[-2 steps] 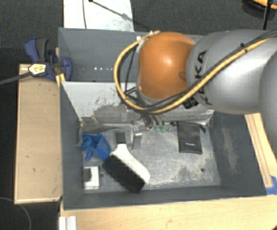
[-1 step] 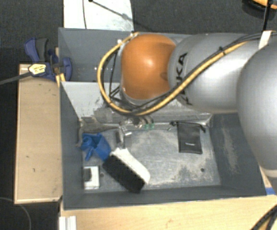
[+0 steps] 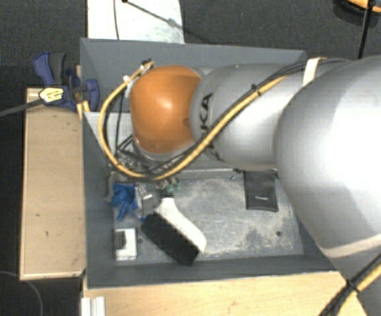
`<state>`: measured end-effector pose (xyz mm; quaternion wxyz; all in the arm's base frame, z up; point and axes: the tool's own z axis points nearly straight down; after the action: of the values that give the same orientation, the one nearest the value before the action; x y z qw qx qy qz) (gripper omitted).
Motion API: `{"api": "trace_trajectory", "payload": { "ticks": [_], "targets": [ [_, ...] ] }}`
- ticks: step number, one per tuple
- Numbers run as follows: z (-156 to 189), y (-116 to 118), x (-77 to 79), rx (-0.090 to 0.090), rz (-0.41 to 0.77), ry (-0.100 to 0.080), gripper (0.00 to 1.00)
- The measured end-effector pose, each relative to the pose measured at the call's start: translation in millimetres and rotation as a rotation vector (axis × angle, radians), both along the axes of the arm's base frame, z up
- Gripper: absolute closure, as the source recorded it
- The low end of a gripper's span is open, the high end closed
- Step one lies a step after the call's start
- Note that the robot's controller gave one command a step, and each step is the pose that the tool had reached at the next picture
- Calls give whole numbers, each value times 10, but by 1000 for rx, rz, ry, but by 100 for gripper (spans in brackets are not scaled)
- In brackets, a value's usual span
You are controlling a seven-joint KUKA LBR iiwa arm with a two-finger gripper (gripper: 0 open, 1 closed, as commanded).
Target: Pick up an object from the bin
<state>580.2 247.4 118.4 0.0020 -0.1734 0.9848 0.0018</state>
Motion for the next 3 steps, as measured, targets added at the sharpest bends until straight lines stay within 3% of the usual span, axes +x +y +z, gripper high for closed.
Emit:
{"api": "trace_trajectory", "payload": {
  "ticks": [1, 2, 3],
  "targets": [
    [-294, -64, 41, -1, 305, -11, 0],
    [-381, -19, -51, 2, -110, 0, 100],
    [-382, -9, -63, 3, -121, -2, 100]
  ]
}}
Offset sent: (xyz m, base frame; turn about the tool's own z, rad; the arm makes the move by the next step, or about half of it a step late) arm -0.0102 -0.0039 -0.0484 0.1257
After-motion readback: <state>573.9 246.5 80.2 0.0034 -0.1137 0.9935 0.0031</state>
